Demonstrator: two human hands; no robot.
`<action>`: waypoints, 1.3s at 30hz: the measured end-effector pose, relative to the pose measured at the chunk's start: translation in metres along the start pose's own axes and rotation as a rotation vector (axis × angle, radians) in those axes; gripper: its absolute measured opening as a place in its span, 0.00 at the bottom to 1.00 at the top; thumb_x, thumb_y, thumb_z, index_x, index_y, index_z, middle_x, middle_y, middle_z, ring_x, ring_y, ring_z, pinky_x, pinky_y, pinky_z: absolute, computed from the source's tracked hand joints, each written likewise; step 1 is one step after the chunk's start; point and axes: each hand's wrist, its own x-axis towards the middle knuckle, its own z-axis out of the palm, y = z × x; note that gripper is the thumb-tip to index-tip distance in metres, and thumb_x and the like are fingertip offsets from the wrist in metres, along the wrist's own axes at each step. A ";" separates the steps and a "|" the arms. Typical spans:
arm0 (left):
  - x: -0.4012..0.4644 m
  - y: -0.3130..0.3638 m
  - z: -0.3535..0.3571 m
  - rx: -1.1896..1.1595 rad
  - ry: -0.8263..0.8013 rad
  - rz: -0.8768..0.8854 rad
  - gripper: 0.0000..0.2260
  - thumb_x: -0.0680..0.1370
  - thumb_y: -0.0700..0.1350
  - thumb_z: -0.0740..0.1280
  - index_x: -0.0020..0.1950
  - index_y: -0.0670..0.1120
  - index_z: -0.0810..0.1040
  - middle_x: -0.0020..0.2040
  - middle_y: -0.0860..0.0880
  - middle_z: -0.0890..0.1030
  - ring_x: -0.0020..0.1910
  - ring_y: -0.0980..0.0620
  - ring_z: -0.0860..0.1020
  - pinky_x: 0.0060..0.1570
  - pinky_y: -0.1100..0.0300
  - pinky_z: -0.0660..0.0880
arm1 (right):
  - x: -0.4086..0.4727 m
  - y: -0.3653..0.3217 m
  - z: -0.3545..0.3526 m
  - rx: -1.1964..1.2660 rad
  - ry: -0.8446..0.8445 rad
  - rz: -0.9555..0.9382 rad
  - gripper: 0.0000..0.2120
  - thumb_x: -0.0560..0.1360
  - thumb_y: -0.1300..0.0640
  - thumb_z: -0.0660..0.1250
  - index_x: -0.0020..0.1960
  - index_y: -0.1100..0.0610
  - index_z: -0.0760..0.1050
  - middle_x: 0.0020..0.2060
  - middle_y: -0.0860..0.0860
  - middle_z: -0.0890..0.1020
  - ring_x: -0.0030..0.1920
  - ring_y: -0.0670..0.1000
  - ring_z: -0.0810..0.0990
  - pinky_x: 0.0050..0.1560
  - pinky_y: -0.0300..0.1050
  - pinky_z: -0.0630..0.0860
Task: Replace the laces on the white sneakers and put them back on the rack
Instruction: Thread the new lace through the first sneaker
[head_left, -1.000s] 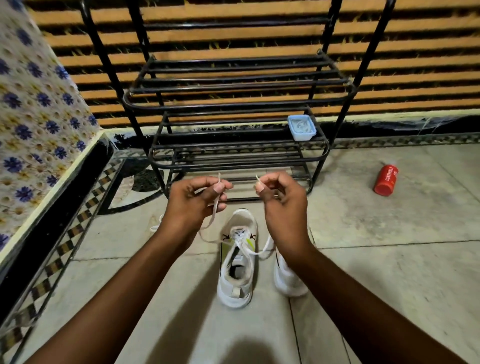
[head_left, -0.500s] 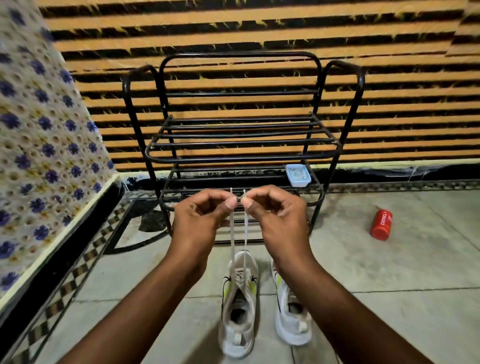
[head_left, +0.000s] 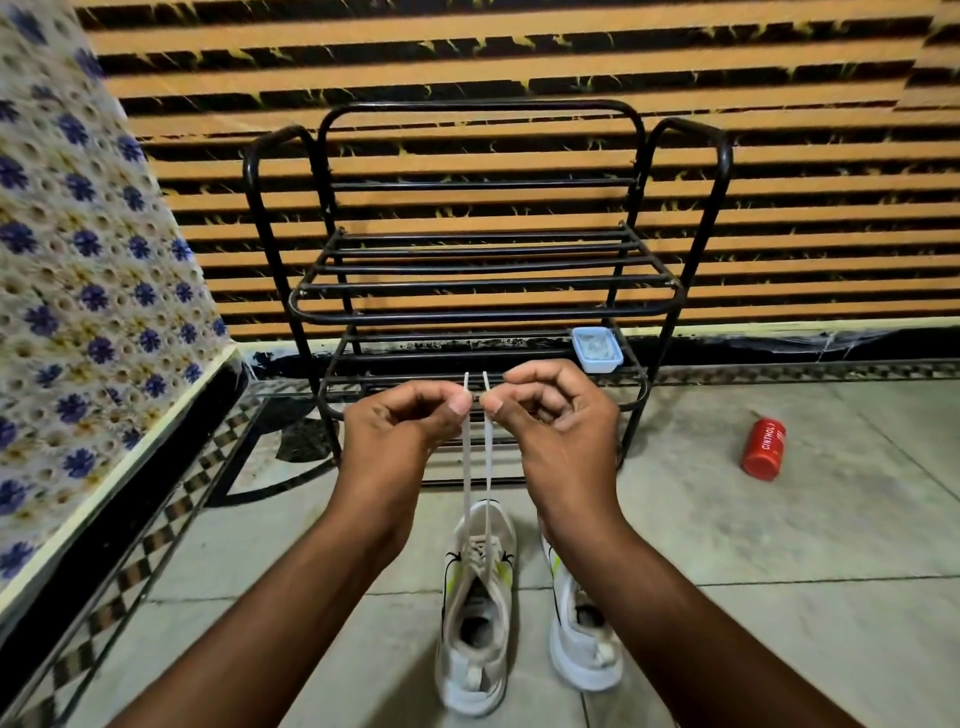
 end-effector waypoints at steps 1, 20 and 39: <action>0.000 0.000 0.000 -0.021 -0.005 -0.010 0.03 0.75 0.36 0.75 0.43 0.43 0.86 0.42 0.45 0.86 0.47 0.50 0.84 0.53 0.54 0.79 | 0.000 0.000 0.000 0.003 0.003 0.002 0.11 0.71 0.70 0.76 0.49 0.60 0.79 0.37 0.55 0.86 0.43 0.51 0.87 0.48 0.43 0.82; 0.000 -0.006 -0.005 -0.072 -0.053 -0.040 0.08 0.70 0.43 0.75 0.46 0.40 0.86 0.45 0.42 0.85 0.48 0.47 0.83 0.54 0.51 0.78 | -0.003 -0.002 0.002 0.003 0.015 -0.009 0.11 0.70 0.70 0.77 0.48 0.60 0.79 0.37 0.55 0.86 0.43 0.52 0.87 0.48 0.45 0.83; 0.012 -0.122 -0.060 0.635 -0.176 -0.185 0.06 0.78 0.33 0.71 0.44 0.42 0.84 0.36 0.52 0.80 0.27 0.65 0.73 0.32 0.69 0.70 | -0.012 0.103 -0.049 -0.617 -0.149 0.042 0.11 0.75 0.66 0.68 0.45 0.51 0.79 0.44 0.47 0.82 0.47 0.43 0.80 0.45 0.31 0.72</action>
